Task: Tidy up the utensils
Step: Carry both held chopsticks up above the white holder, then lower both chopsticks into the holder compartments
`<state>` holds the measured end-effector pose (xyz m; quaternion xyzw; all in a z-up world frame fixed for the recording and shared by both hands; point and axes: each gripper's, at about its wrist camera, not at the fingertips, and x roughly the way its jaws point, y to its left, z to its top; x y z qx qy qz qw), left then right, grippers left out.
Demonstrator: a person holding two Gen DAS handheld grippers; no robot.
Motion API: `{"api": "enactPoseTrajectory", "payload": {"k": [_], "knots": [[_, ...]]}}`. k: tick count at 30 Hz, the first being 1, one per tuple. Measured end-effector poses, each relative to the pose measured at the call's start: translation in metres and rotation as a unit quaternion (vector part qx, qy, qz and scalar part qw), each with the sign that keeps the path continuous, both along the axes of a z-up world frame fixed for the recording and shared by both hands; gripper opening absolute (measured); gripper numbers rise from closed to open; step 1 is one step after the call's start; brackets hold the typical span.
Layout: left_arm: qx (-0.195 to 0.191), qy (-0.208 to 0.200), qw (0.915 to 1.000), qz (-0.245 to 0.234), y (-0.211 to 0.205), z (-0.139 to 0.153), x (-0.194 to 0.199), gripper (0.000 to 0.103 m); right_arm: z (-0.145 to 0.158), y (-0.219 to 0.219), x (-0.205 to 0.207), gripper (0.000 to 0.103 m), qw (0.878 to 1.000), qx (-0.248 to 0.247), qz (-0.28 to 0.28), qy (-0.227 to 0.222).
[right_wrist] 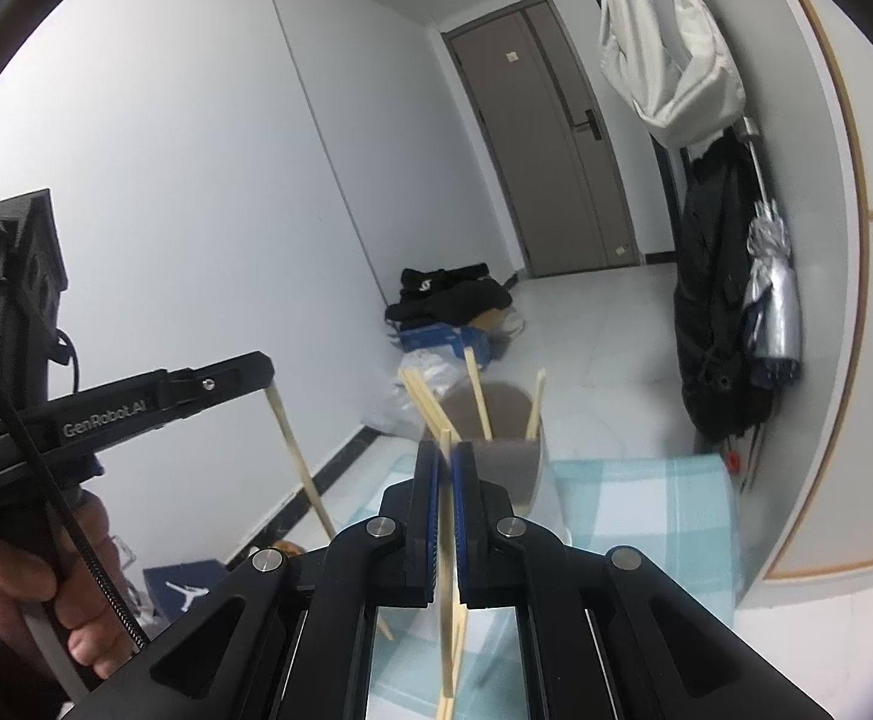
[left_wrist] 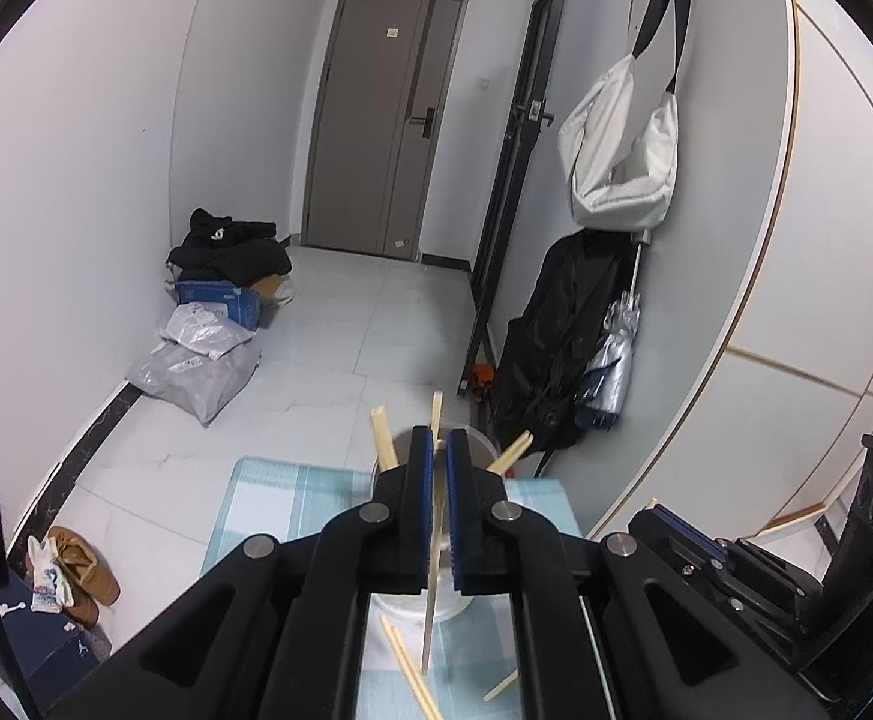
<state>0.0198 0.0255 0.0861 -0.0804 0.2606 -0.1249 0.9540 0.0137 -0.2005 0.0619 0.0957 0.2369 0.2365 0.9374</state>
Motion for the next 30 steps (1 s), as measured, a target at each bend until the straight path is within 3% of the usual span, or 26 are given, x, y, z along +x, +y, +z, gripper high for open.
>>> {"api": "enactPoseTrajectory", "payload": {"k": [17,26,30], "knots": [[-0.026,-0.038,0.9989,-0.009,0.001,0.05,0.069,0.001,0.094,0.001,0.075,0.004,0.998,-0.003,-0.003,-0.069],[-0.041,-0.03,0.9987,-0.005,0.012,0.027,0.109,0.001,0.087,0.02,0.117,0.004,0.994,-0.044,0.0,-0.102],[-0.045,-0.028,0.9986,-0.008,0.016,0.016,0.12,0.001,0.072,0.025,0.134,0.004,0.995,-0.045,0.006,-0.092]]}}
